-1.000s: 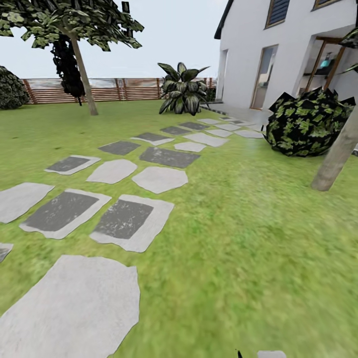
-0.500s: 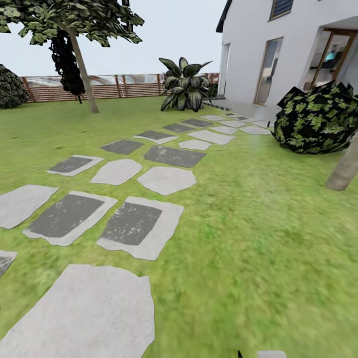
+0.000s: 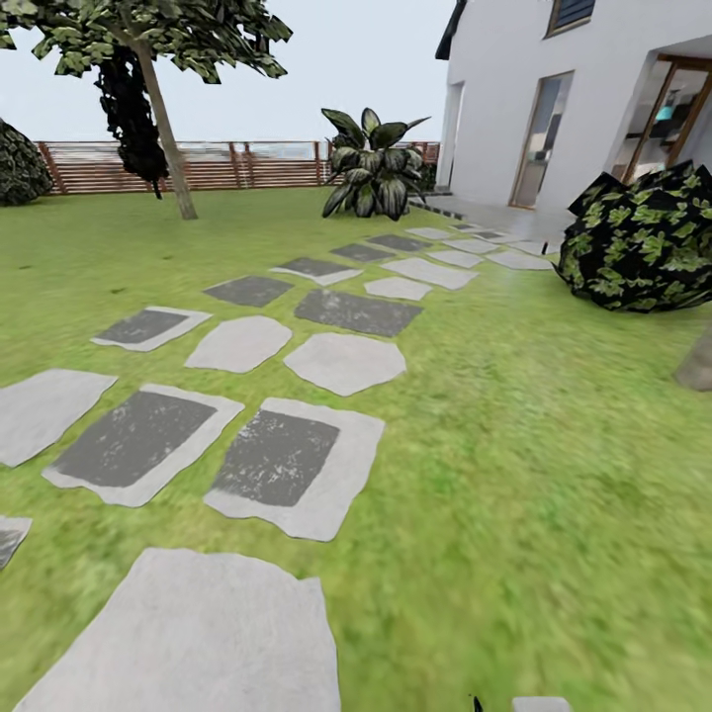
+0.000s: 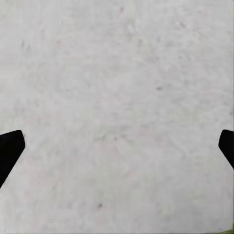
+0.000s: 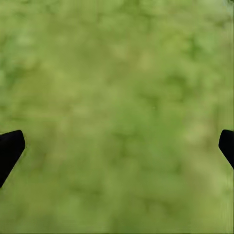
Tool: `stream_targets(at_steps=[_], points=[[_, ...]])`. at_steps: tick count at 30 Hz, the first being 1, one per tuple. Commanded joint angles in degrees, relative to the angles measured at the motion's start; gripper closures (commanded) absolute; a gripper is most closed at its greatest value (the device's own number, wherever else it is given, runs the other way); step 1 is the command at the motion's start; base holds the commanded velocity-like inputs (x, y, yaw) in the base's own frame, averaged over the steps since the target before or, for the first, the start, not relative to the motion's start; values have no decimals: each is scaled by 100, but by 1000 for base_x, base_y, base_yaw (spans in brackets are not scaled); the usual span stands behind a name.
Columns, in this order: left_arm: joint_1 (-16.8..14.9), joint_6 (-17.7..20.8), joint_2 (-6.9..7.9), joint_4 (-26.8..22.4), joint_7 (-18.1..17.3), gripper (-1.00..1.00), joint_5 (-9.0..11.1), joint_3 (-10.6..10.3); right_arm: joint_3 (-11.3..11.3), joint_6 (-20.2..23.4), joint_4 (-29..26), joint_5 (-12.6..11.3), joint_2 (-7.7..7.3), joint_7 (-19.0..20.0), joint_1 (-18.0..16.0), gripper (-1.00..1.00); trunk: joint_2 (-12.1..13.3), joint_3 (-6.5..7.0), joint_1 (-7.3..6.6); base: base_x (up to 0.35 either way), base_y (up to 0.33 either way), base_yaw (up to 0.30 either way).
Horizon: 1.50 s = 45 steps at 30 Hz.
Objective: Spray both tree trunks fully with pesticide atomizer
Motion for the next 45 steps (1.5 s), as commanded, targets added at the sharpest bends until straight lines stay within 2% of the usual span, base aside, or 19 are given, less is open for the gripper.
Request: stream_targets(at_steps=[1,10,28,45], points=[[-3,-18,-1,7,-13,-100,1,23,2,-17,6,5,4,4,-2,-100,-1,-5,2,261,242,0],[-3,-18,6,13,-8,-100,1,23,20,-10,10,24,0,31,-2,-100,-1,4,2,274,222,0],[-3,-18,7,13,-6,-100,2,23,33,-11,15,25,0,32,-2,-100,-1,146,2,279,209,0],[-3,-18,7,14,-6,-100,1,23,7,-2,18,8,8,6,-2,-100,-1,153,2,285,183,0]])
